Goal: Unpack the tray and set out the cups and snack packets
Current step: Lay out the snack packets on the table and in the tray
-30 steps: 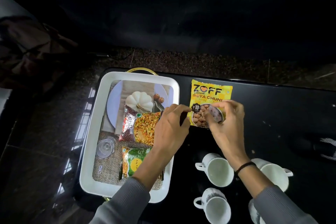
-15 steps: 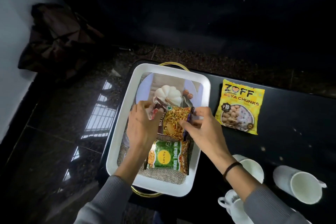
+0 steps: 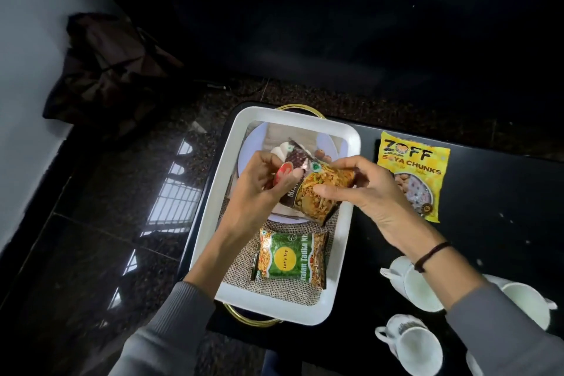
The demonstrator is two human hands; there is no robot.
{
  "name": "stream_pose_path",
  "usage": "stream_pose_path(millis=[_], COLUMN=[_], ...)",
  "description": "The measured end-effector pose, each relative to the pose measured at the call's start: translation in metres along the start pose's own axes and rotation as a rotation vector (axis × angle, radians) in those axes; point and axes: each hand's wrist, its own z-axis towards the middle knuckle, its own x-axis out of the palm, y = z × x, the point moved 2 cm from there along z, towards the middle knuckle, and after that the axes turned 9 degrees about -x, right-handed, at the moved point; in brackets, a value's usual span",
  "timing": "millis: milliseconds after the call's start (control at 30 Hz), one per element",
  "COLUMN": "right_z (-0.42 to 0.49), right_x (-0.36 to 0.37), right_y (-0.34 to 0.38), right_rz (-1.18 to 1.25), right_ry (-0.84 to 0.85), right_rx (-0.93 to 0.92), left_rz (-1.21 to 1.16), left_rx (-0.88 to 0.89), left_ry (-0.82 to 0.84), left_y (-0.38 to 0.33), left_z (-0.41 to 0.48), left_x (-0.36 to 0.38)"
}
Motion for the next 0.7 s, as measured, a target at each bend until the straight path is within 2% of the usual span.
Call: stream_pose_path(millis=[133,233,333,400,600,700], right_z=[0.000,-0.007,-0.018,-0.025,-0.045,-0.055], right_x=[-0.016,-0.023,-0.032,-0.040,-0.078,-0.101], right_y=[0.006,0.005,0.000,-0.003,-0.012,-0.016], right_rz=[0.082,0.218,0.383,0.407,0.473,0.476], right_ry=[0.055,0.047,0.048,0.037,-0.036,-0.148], right_rx=[0.018,0.057,0.079,0.081,0.051,0.111], left_rz=[-0.115,-0.272,-0.196,-0.200,-0.117,-0.042], left_rx=[0.062,-0.028,-0.135,-0.163,0.006,-0.042], left_ry=[-0.006,0.055,0.188,0.198,0.173,0.204], left_y=[-0.027,-0.037,-0.038,-0.036,-0.042,-0.043], left_z=[0.000,0.001,-0.003,-0.007,-0.012,-0.013], left_x=[0.017,0.037,0.064,0.078,0.119,0.148])
